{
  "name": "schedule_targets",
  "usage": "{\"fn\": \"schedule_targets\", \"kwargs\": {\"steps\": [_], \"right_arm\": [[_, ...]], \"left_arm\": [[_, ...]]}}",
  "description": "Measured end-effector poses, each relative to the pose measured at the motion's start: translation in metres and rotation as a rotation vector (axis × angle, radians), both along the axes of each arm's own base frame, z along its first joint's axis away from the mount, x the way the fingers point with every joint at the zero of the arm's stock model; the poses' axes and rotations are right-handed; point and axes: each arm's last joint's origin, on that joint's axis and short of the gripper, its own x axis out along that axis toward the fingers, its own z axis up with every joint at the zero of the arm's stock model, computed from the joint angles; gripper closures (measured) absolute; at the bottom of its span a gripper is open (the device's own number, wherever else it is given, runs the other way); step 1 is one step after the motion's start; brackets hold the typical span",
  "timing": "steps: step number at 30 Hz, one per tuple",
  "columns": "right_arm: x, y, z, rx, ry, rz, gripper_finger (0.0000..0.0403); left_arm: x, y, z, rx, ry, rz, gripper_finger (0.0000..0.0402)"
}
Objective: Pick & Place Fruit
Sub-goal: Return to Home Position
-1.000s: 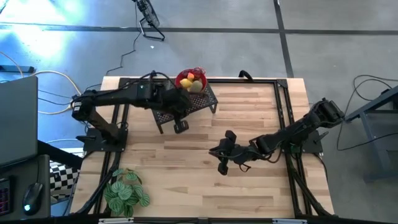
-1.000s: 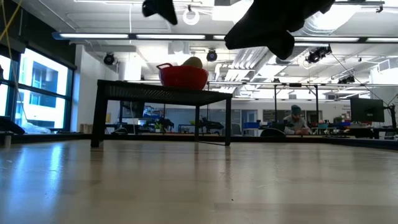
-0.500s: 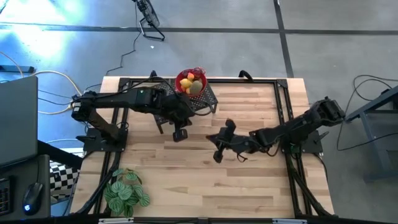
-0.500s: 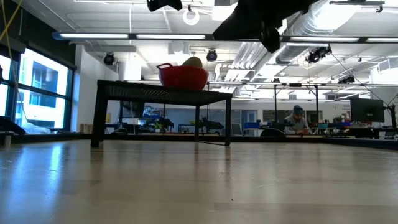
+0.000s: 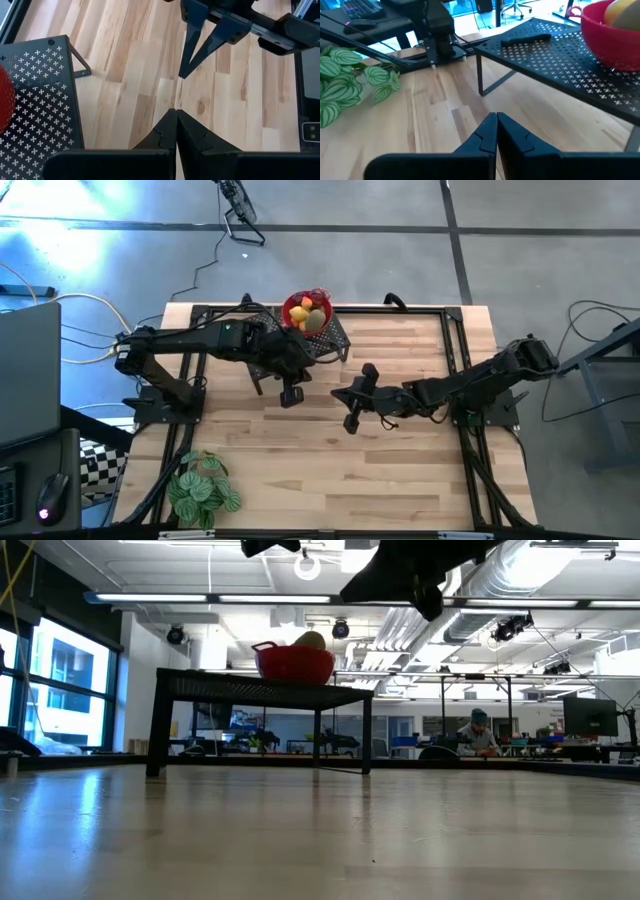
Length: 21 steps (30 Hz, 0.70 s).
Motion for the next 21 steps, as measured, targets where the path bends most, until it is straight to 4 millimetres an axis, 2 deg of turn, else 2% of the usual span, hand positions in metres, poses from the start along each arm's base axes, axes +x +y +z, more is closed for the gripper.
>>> {"fn": "schedule_targets", "kwargs": {"steps": [10,17,21], "right_arm": [[0.001,-0.016,0.005,-0.006,-0.020,-0.050,0.0401],[-0.002,-0.018,0.007,-0.024,-0.003,-0.049,0.0401],[-0.002,-0.018,0.008,-0.054,0.006,-0.037,0.0401]], "left_arm": [[0.000,0.000,0.000,0.008,-0.002,-0.007,0.0401],[-0.002,0.001,-0.002,0.150,0.039,-0.125,0.0401],[-0.003,0.001,-0.002,0.162,0.045,-0.141,0.0401]]}}
